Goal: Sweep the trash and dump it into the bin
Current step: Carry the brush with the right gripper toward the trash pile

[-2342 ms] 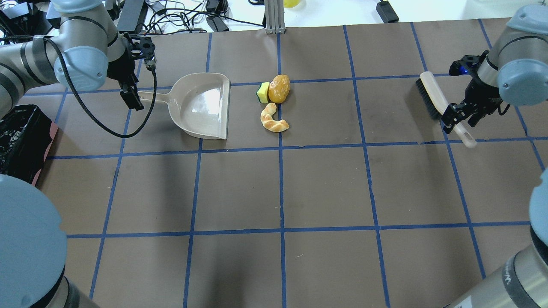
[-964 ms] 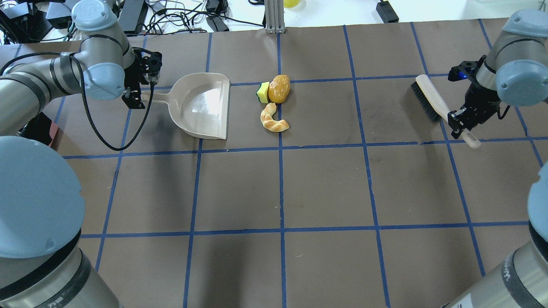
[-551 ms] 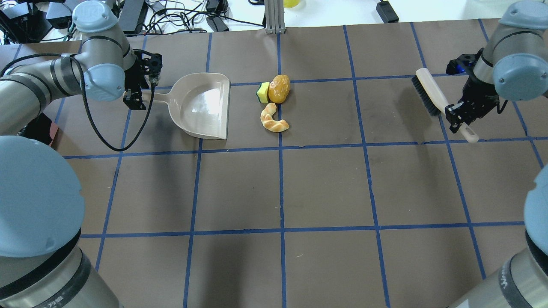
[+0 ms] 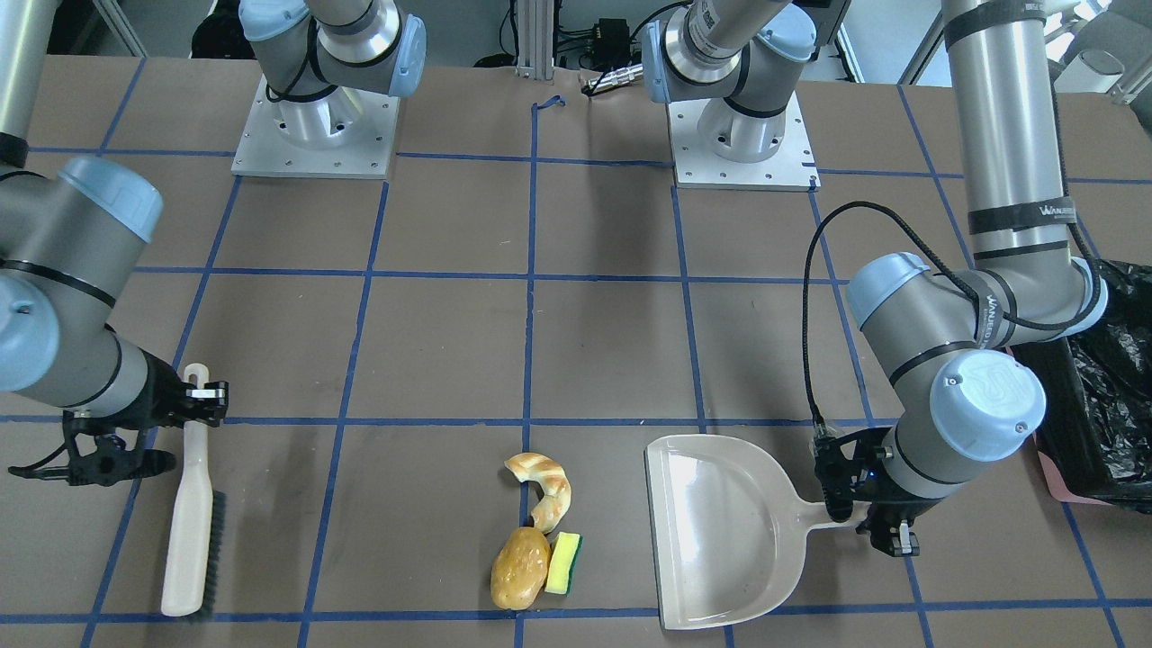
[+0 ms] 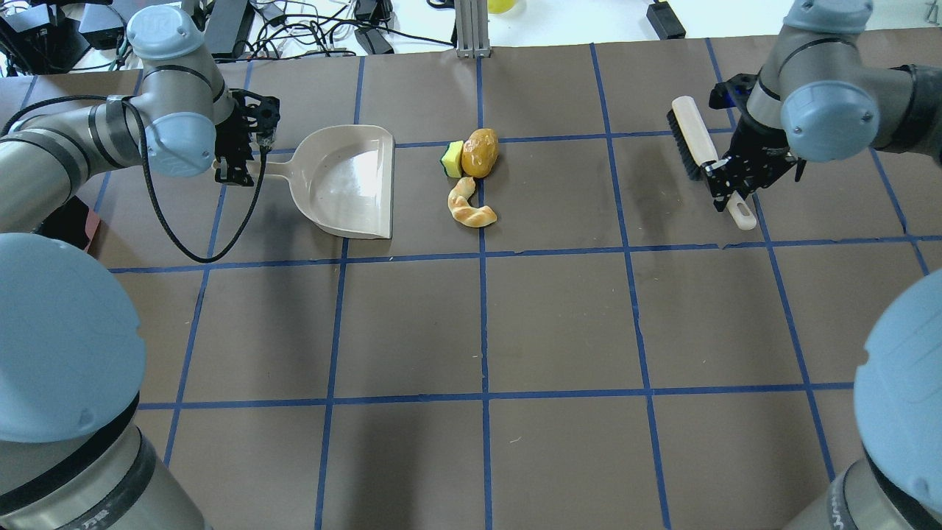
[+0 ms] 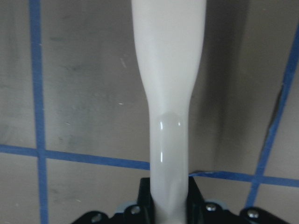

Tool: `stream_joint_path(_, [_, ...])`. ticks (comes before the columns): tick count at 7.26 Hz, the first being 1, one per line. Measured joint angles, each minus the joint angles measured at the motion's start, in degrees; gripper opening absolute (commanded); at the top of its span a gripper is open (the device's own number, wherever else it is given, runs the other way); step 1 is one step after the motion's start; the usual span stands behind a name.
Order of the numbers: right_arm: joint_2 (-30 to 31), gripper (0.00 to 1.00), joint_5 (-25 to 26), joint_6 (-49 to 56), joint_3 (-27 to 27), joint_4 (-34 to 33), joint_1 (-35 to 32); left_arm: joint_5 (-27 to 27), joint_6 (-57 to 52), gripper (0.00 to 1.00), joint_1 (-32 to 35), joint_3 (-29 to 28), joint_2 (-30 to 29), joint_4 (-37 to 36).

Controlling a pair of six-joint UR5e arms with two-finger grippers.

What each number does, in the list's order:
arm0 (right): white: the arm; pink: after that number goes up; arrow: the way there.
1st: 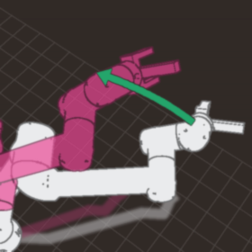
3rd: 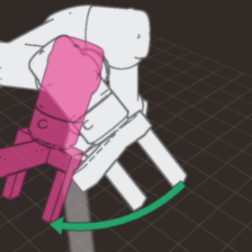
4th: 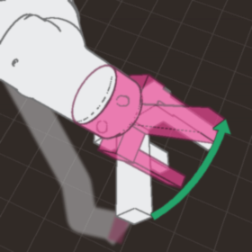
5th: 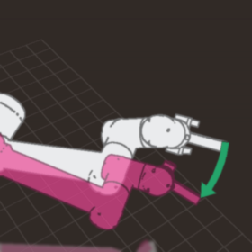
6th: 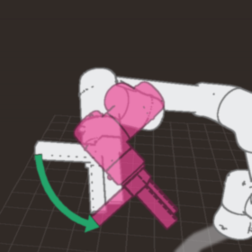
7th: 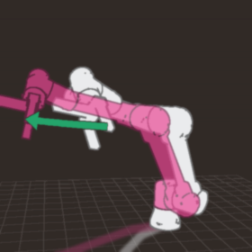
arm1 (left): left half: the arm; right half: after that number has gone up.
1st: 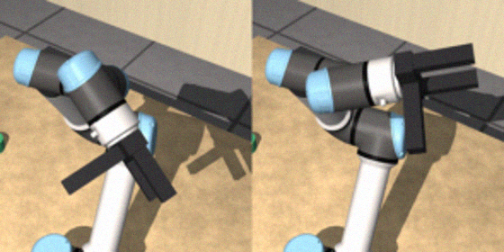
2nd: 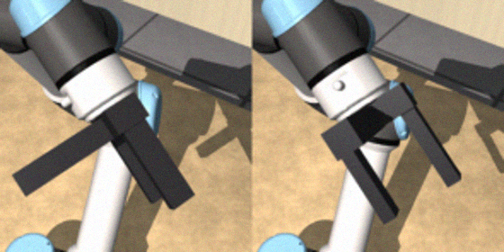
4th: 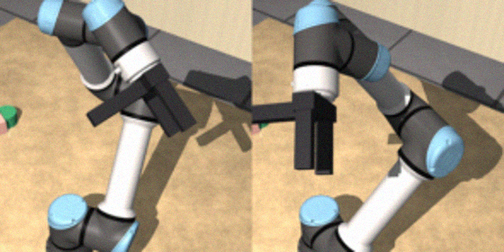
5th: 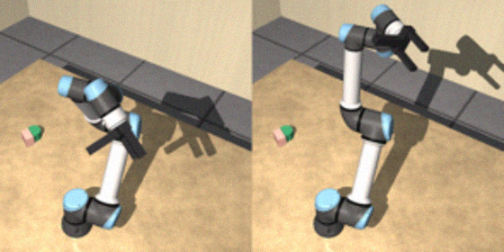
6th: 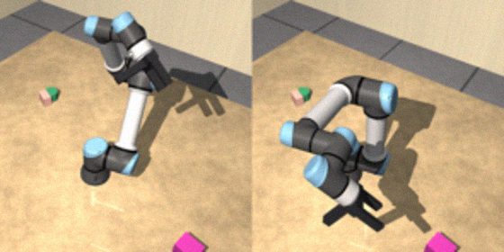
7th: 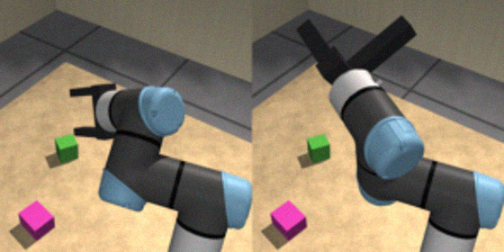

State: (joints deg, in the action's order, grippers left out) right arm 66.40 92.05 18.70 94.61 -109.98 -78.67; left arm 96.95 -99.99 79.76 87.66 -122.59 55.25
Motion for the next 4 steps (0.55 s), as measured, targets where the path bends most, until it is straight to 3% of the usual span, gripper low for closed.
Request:
stream_joint_path(2, [-0.1,0.00,-1.9,-9.3,0.0,0.2,-5.9,0.4,0.2,0.13,0.5,-0.5,0.0,1.1])
stream_joint_path(4, [-0.1,0.00,-4.8,-17.8,0.0,0.2,-10.2,0.5,0.4,0.12,0.6,-0.8,0.1,1.5])
